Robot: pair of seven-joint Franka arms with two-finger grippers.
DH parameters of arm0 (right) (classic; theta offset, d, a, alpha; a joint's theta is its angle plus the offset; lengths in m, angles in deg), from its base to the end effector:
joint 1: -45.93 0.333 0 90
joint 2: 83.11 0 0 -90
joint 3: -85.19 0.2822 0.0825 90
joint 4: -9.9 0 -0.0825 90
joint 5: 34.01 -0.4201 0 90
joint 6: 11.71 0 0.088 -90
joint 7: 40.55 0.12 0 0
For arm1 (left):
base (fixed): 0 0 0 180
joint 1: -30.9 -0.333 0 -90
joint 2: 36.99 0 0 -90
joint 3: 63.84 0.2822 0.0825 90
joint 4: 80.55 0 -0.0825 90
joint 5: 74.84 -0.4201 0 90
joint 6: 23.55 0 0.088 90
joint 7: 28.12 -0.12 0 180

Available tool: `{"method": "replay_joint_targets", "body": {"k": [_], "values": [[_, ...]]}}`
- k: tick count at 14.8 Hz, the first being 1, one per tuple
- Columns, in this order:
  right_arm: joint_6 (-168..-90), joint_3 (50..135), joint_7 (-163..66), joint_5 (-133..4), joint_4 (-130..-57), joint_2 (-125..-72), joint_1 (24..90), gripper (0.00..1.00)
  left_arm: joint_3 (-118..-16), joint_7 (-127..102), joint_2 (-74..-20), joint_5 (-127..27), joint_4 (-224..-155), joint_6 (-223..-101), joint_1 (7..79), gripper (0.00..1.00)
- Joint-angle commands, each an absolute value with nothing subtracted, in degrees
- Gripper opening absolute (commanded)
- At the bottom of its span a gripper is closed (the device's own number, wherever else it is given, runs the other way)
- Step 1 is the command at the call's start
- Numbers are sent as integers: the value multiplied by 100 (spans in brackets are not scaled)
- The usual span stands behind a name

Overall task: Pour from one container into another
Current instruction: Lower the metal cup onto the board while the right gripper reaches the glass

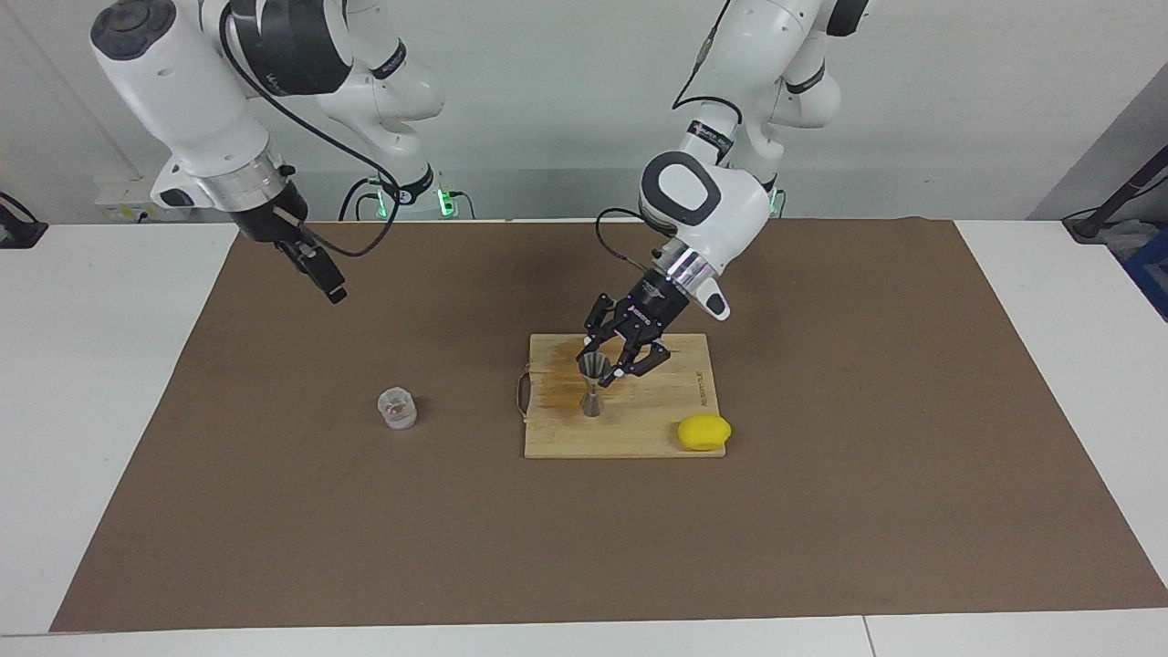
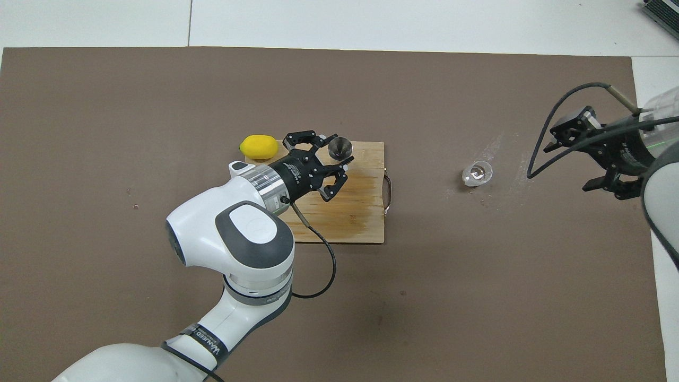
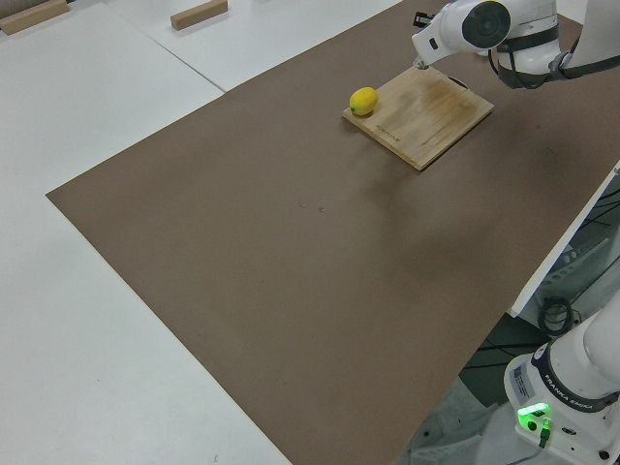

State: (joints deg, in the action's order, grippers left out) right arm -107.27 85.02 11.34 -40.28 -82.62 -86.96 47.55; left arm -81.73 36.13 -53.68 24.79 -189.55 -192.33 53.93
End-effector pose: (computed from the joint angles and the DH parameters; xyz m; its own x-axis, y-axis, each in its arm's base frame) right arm 0.6138 0.0277 0.5238 0.6273 -0.7730 -0.0943 -0.7786 -0.6251 -0.0553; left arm 0.5380 -0.3750 0.3176 -0.2407 0.4585 -0.8554 0.8467 0.5301 0.0459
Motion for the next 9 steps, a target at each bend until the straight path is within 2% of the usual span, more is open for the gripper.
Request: {"method": "replay_joint_targets", "body": {"k": [1,9], "values": [[-11048,8528,2067,-4394,-8292,-8933,4593,91,-8124,3683,-5667,2667,-18760,-19528,5673,0],[-11629,8510,2931,-5343,-8124,-9944,4267,95,-8124,3665,-5773,3010,-18698,-19582,5823,0]]}}
